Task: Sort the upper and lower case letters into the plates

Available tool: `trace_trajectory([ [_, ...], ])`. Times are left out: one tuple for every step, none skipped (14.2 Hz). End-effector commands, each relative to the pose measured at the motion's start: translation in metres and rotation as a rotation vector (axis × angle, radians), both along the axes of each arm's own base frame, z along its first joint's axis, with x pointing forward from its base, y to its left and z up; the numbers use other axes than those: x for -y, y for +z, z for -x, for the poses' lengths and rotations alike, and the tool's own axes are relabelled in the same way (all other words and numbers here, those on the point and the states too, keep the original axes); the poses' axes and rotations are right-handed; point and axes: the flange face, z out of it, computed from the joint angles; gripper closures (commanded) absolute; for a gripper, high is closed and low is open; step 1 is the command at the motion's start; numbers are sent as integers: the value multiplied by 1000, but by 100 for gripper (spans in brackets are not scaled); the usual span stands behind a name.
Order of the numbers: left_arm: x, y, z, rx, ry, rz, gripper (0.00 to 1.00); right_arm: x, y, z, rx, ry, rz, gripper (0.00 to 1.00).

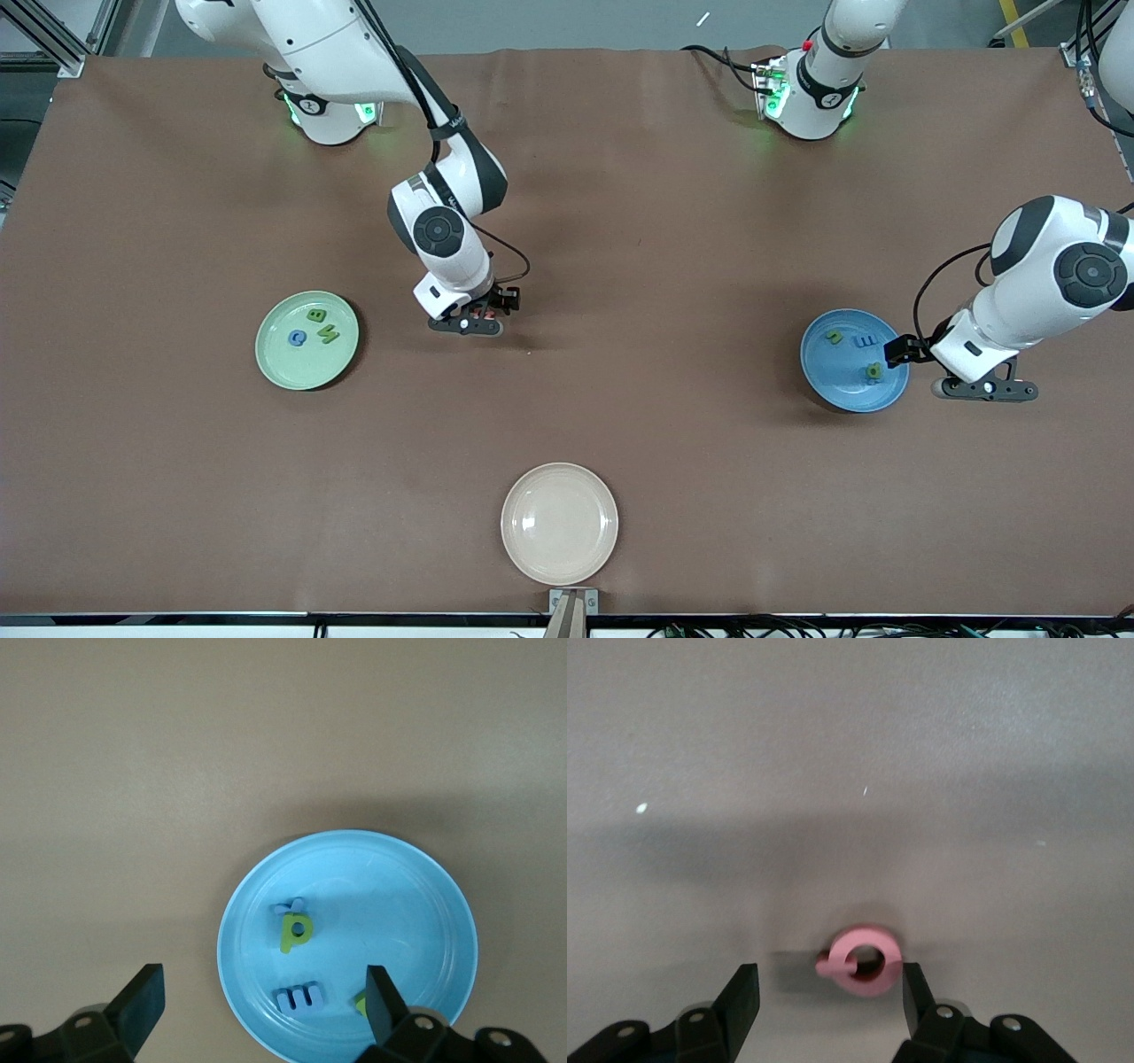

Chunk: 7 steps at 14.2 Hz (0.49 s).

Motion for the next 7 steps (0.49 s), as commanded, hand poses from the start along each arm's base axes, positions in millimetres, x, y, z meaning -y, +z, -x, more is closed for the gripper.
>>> trace_trajectory([
  [-3,13,-5,10,8,3,0,5,-9,-1,28,6,15,26],
  [-1,13,-5,10,9,4,0,5,-9,-1,31,7,13,26],
  [-2,12,-5,9,12,4,0,6,-9,0,30,6,14,28],
  [-3,11,-5,7,9,3,0,4,-10,1,26,9,16,32],
  [-4,12,-5,8,10,3,0,5,-10,2,23,9,18,34],
  [-5,11,-5,7,9,4,0,5,-10,2,22,8,18,36],
  [-7,12,-7,10,12,6,0,5,-11,5,17,11,22,40],
])
